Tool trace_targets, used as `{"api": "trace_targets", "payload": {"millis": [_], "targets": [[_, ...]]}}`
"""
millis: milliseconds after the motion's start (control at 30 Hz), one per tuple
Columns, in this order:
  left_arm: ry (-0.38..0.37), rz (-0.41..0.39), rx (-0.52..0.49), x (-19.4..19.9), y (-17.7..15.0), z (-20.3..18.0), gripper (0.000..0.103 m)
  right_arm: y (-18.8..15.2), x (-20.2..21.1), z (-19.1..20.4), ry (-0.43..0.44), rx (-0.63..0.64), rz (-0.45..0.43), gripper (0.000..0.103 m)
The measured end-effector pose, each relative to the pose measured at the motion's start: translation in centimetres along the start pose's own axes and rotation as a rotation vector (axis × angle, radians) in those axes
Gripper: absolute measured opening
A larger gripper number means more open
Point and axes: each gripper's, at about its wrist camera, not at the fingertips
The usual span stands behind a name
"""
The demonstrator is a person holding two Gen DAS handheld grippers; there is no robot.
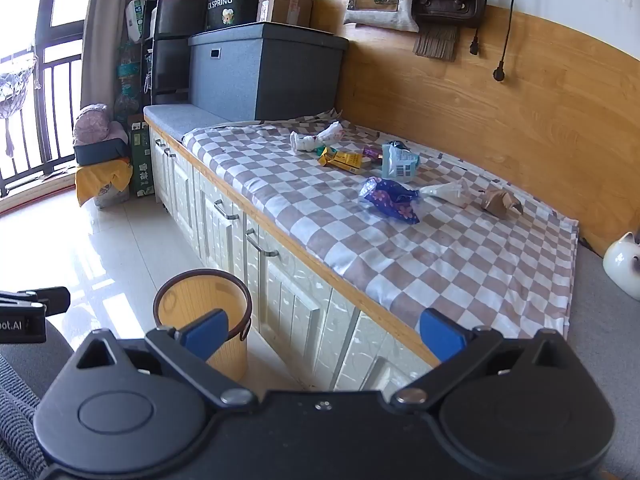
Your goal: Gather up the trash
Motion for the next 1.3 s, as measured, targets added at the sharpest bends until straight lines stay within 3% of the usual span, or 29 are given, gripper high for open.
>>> {"api": "trace_targets", "payload": {"millis": [1300], "targets": [[-0.003,-0.002,0.002,0.03,0.00,0.00,0.103,0.07,-0.12,-0.18,0.004,-0.005,0.004,0.103]]}}
Point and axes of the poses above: each gripper's, at about its wrist camera, not at the fingertips, and x roughly against the way its jaws point, z to its left, y to its top, and after that the axes turned 10 degrees about -x, right-handed
